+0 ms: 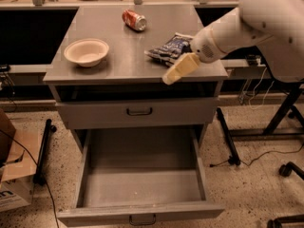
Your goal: Place blue chip bag into middle drawer
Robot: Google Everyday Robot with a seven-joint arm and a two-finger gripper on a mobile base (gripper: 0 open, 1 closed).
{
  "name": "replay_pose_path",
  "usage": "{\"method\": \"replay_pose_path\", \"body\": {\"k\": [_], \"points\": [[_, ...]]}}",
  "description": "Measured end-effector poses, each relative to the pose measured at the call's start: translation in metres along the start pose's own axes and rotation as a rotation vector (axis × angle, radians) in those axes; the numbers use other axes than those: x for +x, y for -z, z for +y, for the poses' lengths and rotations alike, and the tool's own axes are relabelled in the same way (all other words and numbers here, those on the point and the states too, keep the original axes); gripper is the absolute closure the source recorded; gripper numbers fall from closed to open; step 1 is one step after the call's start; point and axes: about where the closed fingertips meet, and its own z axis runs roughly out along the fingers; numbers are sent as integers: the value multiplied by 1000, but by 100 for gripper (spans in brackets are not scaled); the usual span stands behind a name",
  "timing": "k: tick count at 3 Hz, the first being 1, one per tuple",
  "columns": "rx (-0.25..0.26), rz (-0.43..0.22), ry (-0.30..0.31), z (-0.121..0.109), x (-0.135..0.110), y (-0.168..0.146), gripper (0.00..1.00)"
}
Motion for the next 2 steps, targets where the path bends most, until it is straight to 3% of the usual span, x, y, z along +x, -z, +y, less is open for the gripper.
{"method": "replay_pose_path", "body": {"k": [2], "points": [[-3, -134, -51, -45, -26, -62, 0]]}}
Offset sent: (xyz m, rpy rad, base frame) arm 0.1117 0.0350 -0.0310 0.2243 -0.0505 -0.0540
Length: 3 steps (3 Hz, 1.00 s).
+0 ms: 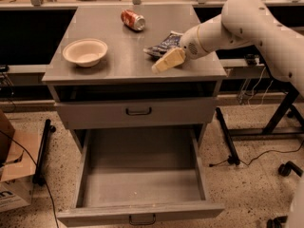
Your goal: Place blue chip bag into middle drawer
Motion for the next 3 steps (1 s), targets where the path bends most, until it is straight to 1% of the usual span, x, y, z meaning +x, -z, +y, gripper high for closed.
{"method": "replay_pose_path", "body": {"k": [1, 2, 3], "points": [[6, -23, -26, -16, -1, -16, 0], [8, -12, -29, -31, -2, -31, 0], [17, 9, -45, -48, -1, -48, 4]]}}
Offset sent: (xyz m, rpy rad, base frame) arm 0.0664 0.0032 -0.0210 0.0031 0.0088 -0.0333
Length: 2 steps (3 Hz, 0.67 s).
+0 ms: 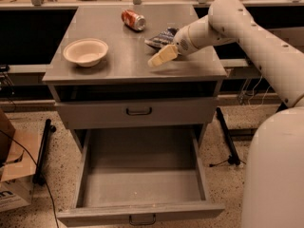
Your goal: Place blue chip bag into middle drawer
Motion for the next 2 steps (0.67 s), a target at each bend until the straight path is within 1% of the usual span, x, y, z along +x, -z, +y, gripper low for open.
{"method": "replay_pose_path", "body": {"k": [1, 2], "points": [[7, 8, -16, -7, 0, -6, 27], [26, 8, 0, -8, -7, -3, 50]]}}
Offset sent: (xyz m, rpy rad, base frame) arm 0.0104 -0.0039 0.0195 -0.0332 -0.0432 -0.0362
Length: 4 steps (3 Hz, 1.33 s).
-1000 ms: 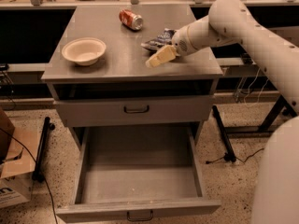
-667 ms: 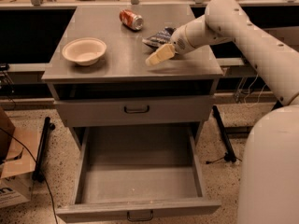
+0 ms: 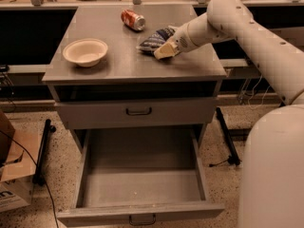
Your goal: Place blue chip bag into middle drawer
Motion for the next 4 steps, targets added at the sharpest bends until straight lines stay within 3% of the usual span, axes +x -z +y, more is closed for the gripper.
{"method": "replay_pose_path", "body": {"k": [1, 2, 3, 4], "points": [[-4, -25, 33, 9, -13, 8, 73], [-58, -105, 82, 33, -37, 31, 100], [-140, -199, 172, 67, -57, 55, 100], [-254, -292, 318, 116, -68, 106, 100]]}}
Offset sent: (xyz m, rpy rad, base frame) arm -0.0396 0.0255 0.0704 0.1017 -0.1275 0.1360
